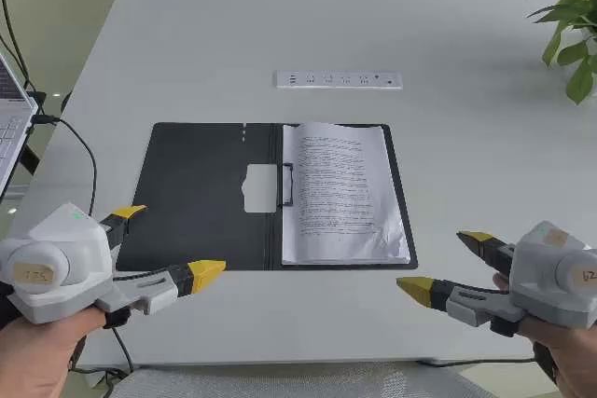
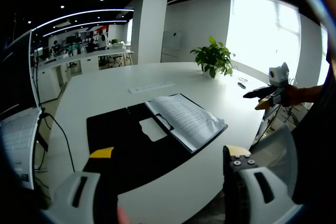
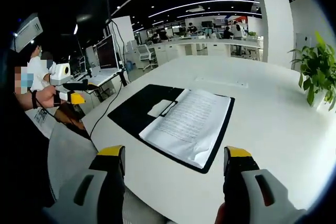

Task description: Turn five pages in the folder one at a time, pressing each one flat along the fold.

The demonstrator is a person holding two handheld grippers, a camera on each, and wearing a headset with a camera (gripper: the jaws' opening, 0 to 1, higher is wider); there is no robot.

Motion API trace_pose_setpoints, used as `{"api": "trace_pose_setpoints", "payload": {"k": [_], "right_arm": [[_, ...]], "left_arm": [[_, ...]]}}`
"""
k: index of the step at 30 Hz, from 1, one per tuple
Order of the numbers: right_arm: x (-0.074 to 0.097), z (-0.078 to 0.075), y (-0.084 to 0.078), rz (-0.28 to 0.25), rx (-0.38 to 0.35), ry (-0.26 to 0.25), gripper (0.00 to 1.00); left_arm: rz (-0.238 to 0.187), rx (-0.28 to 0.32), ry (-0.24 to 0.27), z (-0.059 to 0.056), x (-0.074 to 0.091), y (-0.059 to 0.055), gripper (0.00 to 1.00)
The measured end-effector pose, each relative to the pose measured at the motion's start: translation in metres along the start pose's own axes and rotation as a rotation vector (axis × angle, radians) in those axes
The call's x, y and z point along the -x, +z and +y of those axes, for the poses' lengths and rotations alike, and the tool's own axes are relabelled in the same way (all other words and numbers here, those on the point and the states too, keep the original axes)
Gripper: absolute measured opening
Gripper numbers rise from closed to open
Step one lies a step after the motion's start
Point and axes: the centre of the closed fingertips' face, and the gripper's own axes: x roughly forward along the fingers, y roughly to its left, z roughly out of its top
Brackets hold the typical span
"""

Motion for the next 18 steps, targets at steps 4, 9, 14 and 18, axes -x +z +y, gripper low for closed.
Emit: {"api": "trace_pose_setpoints", "payload": {"k": [4, 9, 14, 18], "right_arm": [[-0.0005, -0.0004, -0.0017, 0.006, 0.000, 0.001, 0.75], [-0.0010, 0.0001, -0.0041, 0.013, 0.000, 0.003, 0.75], [-0.0005, -0.0010, -0.0053, 0.015, -0.002, 0.001, 0.75], [-0.0003, -0.0019, -0.0053, 0.015, -0.002, 0.001, 0.75]], "left_arm": [[0.007, -0.003, -0.001, -0.0003, -0.0005, -0.0011, 0.82], [0.004, -0.002, -0.002, -0.0010, -0.0010, 0.0002, 0.82], [0.014, -0.006, -0.004, -0.0022, -0.0012, -0.0026, 0.82], [0.015, -0.005, -0.003, -0.0023, -0.0013, -0.0029, 0.82]]}}
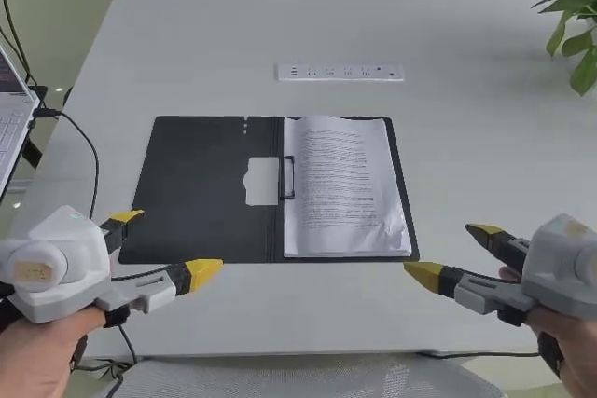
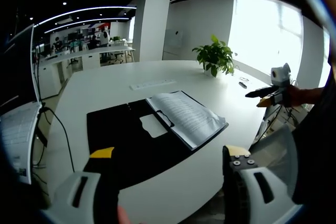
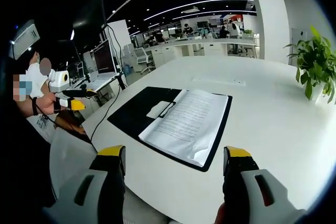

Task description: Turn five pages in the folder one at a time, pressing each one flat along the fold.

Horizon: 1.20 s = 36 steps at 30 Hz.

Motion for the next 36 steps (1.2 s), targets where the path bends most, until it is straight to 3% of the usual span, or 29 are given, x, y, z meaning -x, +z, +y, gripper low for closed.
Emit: {"api": "trace_pose_setpoints", "payload": {"k": [36], "right_arm": [[-0.0042, 0.0055, 0.0010, 0.010, 0.008, 0.014, 0.75]], "left_arm": [[-0.002, -0.005, 0.003, 0.0057, 0.0002, 0.0046, 0.81]]}}
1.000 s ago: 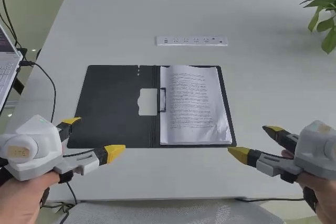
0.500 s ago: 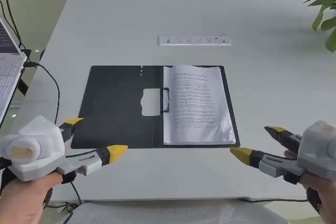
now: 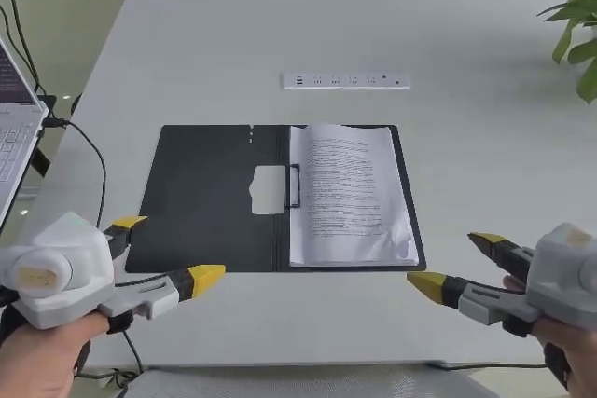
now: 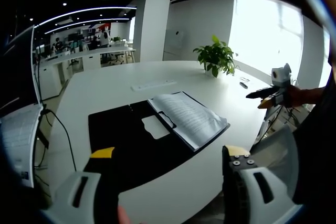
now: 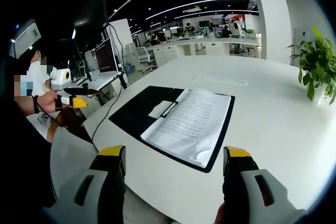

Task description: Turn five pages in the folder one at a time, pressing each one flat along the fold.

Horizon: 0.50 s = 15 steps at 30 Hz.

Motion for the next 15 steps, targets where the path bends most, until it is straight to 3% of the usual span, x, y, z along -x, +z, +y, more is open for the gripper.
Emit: {"api": "trace_pose_setpoints", "payload": {"k": [15], "right_arm": [[0.0002, -0.0004, 0.0002, -0.003, 0.000, 0.001, 0.75]], "left_arm": [[0.004, -0.027, -0.027, -0.0019, -0.0100, 0.0098, 0.81]]}}
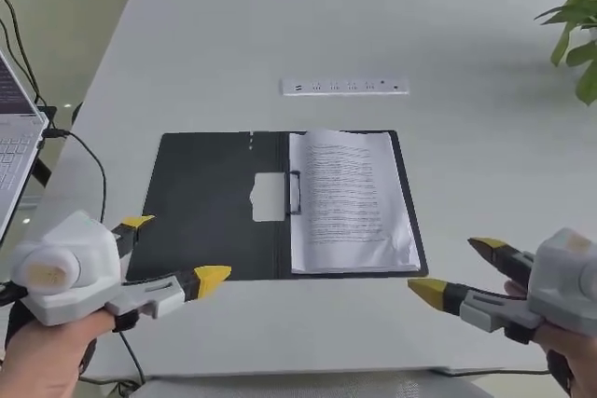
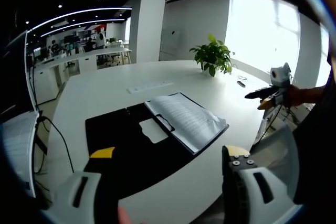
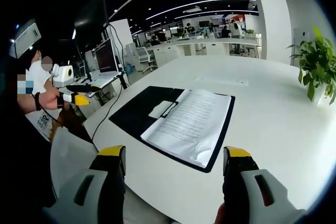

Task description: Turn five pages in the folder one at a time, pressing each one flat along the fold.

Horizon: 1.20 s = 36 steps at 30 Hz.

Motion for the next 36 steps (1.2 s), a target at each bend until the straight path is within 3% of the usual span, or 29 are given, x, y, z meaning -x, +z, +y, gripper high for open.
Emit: {"api": "trace_pose_setpoints", "payload": {"k": [10, 27, 36], "right_arm": [[0.004, -0.003, -0.003, 0.001, -0.013, -0.009, 0.75], [0.005, -0.006, -0.010, 0.014, -0.018, -0.022, 0.74], [0.001, -0.004, -0.009, 0.016, -0.017, -0.020, 0.74]], "left_arm": [[-0.004, 0.005, -0.044, -0.009, -0.015, 0.006, 0.80], [0.001, -0.041, -0.115, -0.024, -0.048, 0.018, 0.79], [0.023, -0.054, -0.160, -0.035, -0.072, 0.014, 0.79]]}}
